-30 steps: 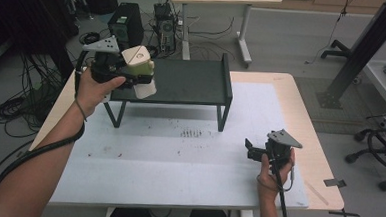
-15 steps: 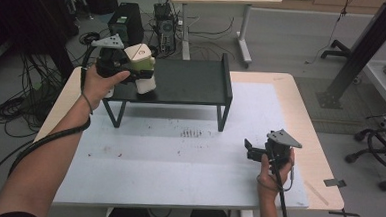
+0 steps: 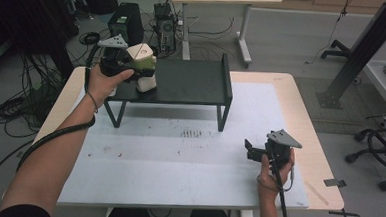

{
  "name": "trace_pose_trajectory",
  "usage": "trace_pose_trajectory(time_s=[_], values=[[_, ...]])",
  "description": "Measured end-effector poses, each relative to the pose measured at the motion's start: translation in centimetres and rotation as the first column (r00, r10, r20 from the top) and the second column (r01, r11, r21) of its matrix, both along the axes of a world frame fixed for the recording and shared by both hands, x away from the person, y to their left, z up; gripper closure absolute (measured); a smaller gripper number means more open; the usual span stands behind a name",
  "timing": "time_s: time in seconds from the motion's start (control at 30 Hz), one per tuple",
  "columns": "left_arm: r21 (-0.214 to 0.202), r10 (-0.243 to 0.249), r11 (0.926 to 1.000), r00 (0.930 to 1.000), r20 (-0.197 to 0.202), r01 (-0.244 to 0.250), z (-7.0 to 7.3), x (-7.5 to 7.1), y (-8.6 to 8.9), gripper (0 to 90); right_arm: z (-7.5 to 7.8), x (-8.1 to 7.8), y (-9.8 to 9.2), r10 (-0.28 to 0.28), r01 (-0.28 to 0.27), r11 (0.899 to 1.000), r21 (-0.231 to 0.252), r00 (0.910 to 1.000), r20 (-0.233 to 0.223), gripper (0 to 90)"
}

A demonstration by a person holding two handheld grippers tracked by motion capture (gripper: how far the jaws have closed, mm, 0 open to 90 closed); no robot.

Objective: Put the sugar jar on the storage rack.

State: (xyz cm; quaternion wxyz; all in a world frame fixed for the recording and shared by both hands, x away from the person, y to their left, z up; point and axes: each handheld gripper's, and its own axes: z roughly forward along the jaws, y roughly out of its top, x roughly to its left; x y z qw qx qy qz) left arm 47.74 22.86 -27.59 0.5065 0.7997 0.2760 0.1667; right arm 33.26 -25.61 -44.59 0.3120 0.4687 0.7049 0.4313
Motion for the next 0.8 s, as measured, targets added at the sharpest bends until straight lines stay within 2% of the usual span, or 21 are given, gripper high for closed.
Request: trace_pose_trajectory(time_s=[0.13,0.17,0.33,0.8], values=[[0.012,0.006,0.9999,0.9999,-0.008,-0.006,-0.39,0.23,-0.28,29.3,0.00,0.00,0.01,0.001,-0.001,1.000,-0.001,1.0000,0.000,1.0],[-0.003,0.010,0.9999,0.9999,-0.012,-0.010,-0.49,0.29,-0.24,29.3,0.00,-0.01,0.02,0.001,-0.001,1.000,-0.002,1.0000,0.001,1.0],[-0.015,0.025,0.9996,0.9993,-0.027,-0.025,-0.64,0.44,-0.22,29.3,-0.01,0.01,0.02,-0.001,0.001,1.000,-0.004,1.0000,0.000,1.0],[-0.015,0.026,0.9995,0.9993,-0.027,-0.027,-0.67,0.38,-0.19,29.2,0.02,-0.03,0.05,-0.002,0.002,1.000,-0.009,1.0000,-0.003,1.0]])
